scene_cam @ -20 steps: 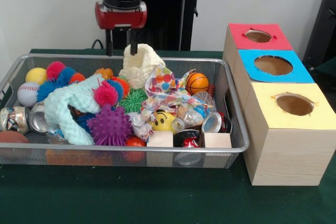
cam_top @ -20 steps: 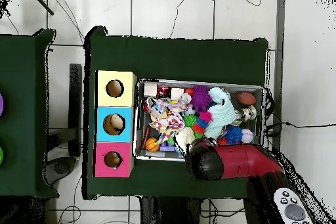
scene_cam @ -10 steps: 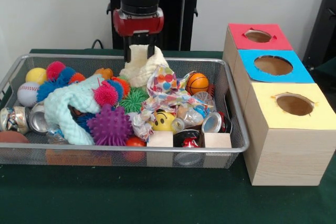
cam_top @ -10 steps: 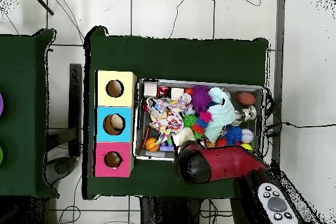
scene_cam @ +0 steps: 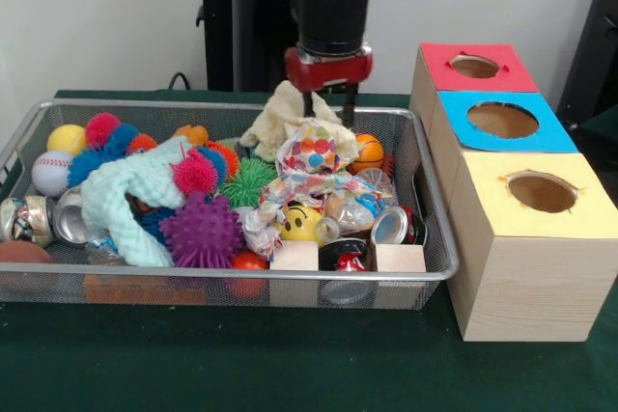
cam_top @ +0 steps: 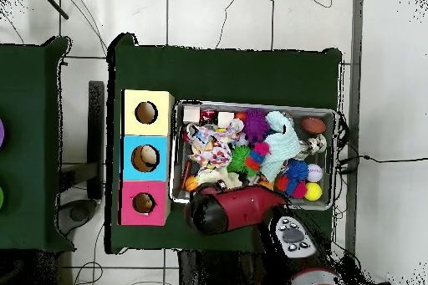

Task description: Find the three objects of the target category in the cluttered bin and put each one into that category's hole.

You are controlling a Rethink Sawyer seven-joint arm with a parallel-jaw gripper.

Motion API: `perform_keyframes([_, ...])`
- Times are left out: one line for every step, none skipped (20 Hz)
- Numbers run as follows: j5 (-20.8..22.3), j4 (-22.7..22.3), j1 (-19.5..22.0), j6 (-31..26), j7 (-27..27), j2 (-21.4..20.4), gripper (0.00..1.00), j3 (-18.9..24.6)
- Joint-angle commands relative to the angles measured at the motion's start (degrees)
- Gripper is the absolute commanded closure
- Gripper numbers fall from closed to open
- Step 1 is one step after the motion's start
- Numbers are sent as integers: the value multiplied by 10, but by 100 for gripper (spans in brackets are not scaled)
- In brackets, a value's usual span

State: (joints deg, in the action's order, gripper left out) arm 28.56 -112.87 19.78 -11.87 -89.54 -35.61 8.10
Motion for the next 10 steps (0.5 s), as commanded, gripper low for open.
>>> perform_keyframes([-79, 7, -79, 138, -214, 109, 0, -51])
perform_keyframes([-88, 11, -88, 150, -216, 117, 0, -59])
perform_keyframes([-94, 11, -92, 159, -213, 118, 0, -64])
perform_keyframes([-98, 8, -94, 153, -208, 112, 0, -67])
perform_keyframes([-98, 0, -94, 143, -201, 92, 0, -72])
perform_keyframes([-97, -8, -89, 126, -192, 71, 0, -72])
perform_keyframes([-93, -18, -80, 108, -181, 42, 0, -72])
perform_keyframes([-89, -27, -69, 94, -171, 15, 0, -67])
perform_keyframes([-85, -26, -57, 78, -157, -1, 0, -60])
perform_keyframes([-81, -25, -45, 61, -144, -17, 0, -52])
